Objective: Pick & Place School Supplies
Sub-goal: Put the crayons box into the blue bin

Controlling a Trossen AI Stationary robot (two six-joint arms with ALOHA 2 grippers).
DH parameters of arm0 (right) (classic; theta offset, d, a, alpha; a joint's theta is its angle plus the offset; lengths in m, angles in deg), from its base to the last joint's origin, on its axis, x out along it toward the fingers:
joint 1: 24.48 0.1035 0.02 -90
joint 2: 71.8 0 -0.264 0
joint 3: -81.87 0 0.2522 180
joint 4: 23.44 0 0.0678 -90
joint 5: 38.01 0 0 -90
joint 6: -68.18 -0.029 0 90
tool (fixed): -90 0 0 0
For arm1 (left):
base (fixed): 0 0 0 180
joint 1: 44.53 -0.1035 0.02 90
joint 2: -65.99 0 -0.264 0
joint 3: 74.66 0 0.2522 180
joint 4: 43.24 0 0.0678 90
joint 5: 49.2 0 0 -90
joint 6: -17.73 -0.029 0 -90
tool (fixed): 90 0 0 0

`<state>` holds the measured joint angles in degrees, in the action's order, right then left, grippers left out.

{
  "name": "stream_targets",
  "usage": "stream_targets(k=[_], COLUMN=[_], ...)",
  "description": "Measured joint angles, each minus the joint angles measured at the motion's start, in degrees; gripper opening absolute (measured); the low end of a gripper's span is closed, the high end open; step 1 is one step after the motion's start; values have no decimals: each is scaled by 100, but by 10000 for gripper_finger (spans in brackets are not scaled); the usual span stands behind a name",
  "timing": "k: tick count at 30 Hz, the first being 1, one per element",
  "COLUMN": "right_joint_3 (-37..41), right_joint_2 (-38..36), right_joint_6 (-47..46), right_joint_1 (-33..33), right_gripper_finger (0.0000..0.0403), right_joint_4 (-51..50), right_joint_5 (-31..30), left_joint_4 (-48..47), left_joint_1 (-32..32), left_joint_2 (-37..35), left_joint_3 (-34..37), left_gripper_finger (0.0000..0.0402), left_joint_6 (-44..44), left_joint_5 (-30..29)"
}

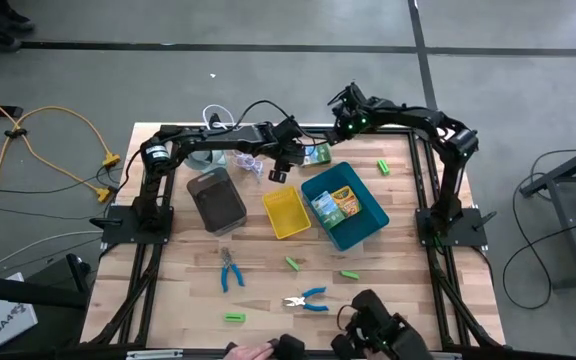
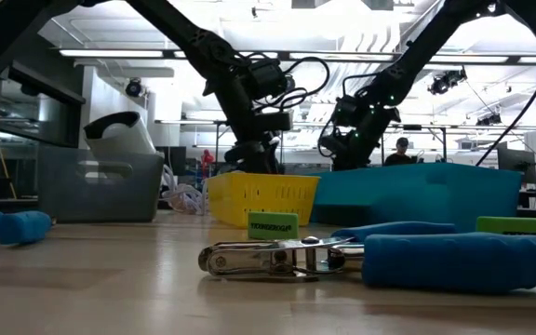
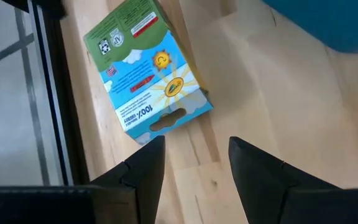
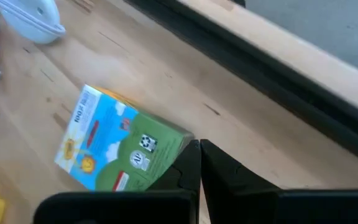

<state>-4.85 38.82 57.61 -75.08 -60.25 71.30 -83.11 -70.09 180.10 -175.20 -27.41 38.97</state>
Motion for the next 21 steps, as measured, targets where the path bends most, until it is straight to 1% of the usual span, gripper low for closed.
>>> stream_targets(k=[5,9,11,15,18,21], right_joint_3=[-421,-630,-643,-648,-648,-648], right_joint_2=[-5,-173,-366,-807,-1170,-1520], right_joint_6=[218,335,339,361,387,398], right_joint_1=[-74,-125,-125,-125,-127,-103], right_gripper_finger=[2,2,2,2,2,2], right_joint_4=[-586,-871,-870,-1048,-1218,-1326], right_joint_5=[99,589,807,965,976,1009], left_joint_4=[42,310,542,1058,1269,1276], left_joint_1=[-58,-67,-63,-8,7,39], left_joint_2=[0,0,0,0,0,0], left_joint_3=[14,185,325,603,719,754], left_gripper_finger=[170,170,170,170,170,170], left_joint_6=[-225,-475,-606,-800,-858,-967], left_joint_5=[0,-7,-70,-328,-251,-142])
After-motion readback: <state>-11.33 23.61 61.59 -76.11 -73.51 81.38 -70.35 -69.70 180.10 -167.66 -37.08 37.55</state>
